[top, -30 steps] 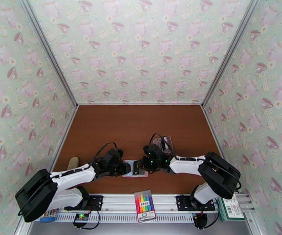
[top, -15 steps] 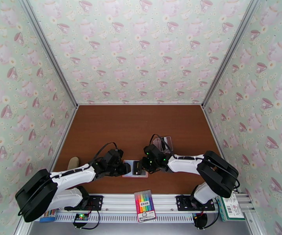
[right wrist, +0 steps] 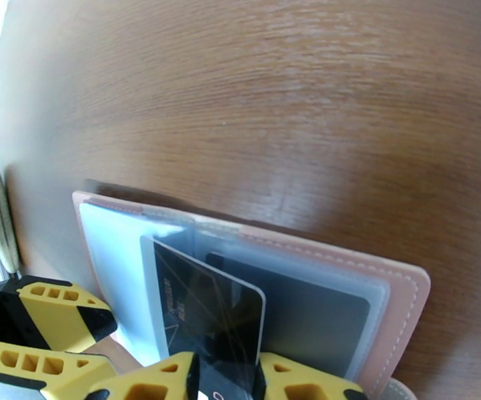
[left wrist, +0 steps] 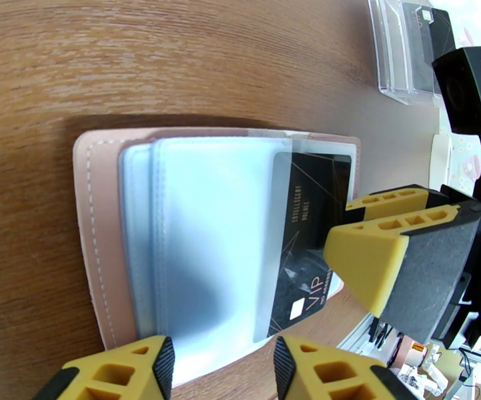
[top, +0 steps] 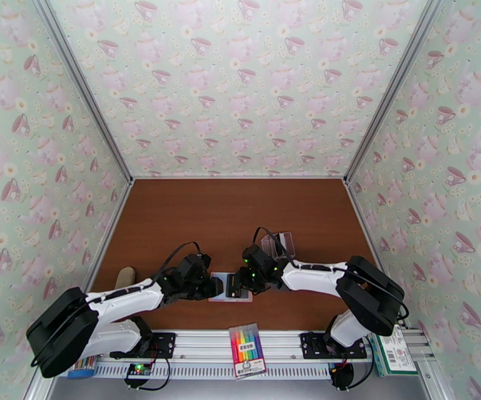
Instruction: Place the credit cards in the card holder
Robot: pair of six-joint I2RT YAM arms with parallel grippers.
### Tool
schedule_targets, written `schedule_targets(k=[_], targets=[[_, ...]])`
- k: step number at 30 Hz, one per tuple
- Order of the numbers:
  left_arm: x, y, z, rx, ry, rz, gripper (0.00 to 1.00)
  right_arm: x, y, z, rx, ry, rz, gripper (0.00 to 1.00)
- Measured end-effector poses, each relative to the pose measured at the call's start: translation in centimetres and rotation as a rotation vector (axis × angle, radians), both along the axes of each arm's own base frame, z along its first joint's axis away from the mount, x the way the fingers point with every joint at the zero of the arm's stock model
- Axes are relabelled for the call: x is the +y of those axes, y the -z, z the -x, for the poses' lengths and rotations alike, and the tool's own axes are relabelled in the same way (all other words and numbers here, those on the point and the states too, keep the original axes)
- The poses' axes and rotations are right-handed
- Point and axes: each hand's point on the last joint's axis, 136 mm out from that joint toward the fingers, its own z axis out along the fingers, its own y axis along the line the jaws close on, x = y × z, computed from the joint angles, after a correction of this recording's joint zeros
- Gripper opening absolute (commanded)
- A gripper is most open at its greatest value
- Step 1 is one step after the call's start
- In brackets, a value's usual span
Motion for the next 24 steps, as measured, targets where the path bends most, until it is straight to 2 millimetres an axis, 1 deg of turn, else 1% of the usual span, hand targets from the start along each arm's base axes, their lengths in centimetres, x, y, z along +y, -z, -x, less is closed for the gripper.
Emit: schedule_targets(k=[11,24], targets=[[0.01,0.01,-0.02,0.000,-0.001,-0.001,0.47,-0.03,0.13,-0.07,-0.012,0.004,0.051,0.29],[0.01,0.02,-0.03,-0.001,-0.001,-0.001,0.47,0.74,0.18,-0.17,-0.015,-0.006,0.065,0.28]])
